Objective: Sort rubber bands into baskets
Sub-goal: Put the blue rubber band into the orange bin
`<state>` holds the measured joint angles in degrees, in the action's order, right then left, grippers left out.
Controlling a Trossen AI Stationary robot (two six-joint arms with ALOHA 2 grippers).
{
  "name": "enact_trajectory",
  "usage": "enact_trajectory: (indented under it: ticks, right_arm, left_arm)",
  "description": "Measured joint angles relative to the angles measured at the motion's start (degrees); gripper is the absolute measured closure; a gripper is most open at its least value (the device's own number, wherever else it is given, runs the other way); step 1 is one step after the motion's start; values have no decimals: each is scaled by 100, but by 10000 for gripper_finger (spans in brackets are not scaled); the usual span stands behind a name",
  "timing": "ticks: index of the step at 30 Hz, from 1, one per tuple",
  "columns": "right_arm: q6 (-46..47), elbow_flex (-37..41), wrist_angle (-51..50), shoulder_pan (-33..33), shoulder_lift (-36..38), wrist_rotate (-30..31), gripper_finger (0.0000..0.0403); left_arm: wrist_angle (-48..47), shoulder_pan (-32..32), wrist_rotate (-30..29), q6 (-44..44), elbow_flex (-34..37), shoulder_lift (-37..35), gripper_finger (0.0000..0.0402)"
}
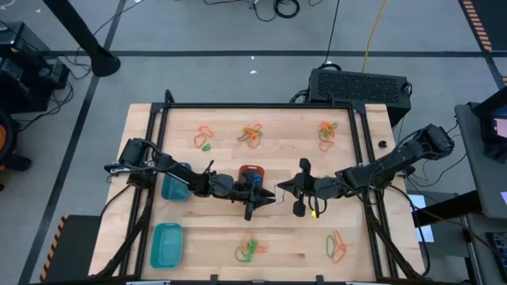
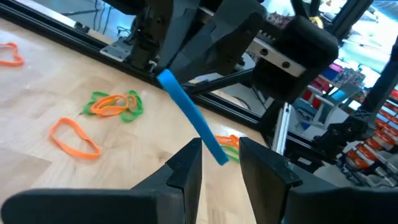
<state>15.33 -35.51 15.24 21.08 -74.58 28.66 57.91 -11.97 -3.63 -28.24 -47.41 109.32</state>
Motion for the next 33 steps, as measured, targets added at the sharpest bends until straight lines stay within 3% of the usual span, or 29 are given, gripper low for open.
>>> enact_trajectory:
  ticks: [10,20,23,27,33]
  right_arm:
    - [23,0,135,-52,-42,4,403]
    - [4,0,171,-52,-40,12,403]
    - [2,0,169,-52,-40,12,403]
    - [2,0,195,-52,-40,7,402]
    - [-5,0,217,-47,-38,-15,371]
  left_arm:
    - [-52,-4,-530,-1,-1,0,288]
    - [-11,-4,-538,11,1,0,290]
    - [0,-4,-497,172,1,0,313]
    - [-1,-4,-479,332,0,-2,383]
    - [-47,-4,-473,484,1,-4,398]
